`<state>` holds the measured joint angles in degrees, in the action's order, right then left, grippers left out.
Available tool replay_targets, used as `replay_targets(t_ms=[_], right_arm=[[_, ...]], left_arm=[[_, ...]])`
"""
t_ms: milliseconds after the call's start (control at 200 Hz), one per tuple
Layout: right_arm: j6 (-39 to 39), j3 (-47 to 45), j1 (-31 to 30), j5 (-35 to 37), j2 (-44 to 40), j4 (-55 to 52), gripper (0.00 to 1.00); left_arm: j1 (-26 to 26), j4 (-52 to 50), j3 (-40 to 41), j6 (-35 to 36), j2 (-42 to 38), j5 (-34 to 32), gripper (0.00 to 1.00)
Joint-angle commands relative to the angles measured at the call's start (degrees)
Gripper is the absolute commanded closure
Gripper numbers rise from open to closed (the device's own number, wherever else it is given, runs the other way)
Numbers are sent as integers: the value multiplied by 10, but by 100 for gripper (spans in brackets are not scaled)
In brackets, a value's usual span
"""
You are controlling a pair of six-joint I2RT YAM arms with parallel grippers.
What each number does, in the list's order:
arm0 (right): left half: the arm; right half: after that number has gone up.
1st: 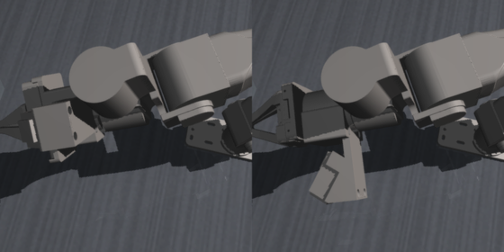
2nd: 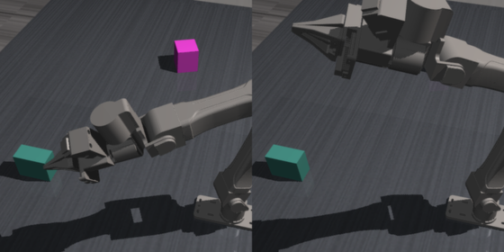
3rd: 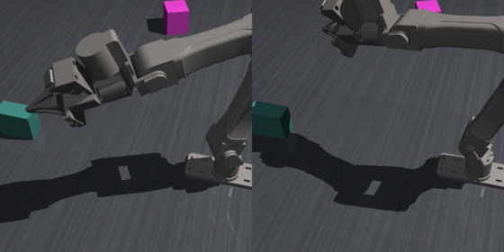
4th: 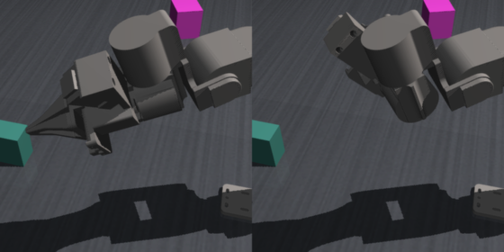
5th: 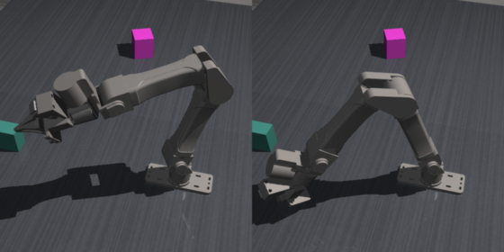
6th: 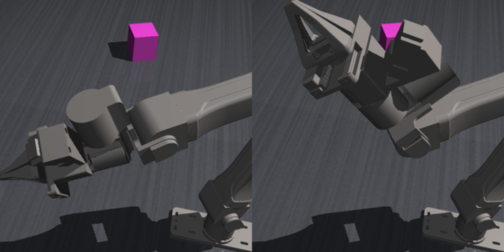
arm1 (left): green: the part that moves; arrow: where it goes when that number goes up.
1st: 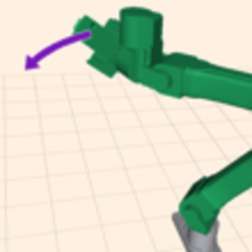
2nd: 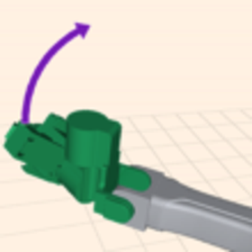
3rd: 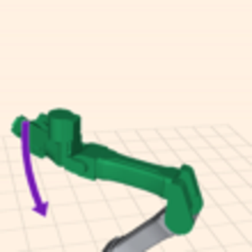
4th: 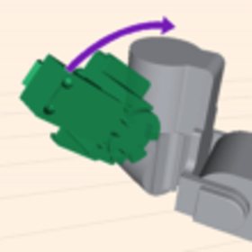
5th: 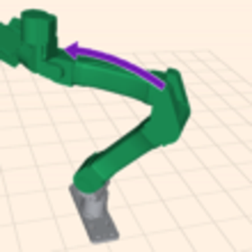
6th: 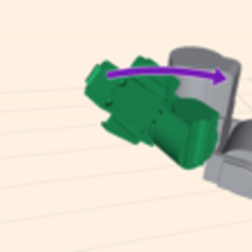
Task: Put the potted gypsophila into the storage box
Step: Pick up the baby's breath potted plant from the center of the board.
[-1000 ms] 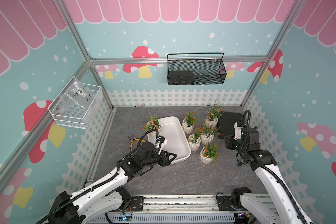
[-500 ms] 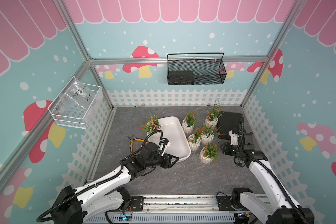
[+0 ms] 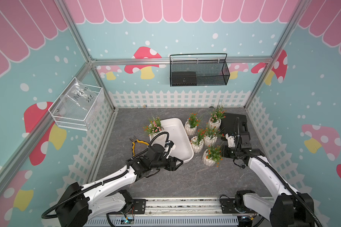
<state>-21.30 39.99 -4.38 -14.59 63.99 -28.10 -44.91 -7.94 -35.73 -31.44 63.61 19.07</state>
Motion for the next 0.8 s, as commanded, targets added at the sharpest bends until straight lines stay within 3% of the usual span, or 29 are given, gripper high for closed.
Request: replay_targets(t_ms=[0,415,796], right_arm=[[10,-3,-12,5,7,8,61],[6,-1,-51,32,35,7,63],[11,1,-57,35,61,24,76]], left_arm=[[-6,-8,-17,4,7,-3,37],[-9,-23,-16,8,3,-24,34],[-9,-29,-14,6,-3,-42,34]])
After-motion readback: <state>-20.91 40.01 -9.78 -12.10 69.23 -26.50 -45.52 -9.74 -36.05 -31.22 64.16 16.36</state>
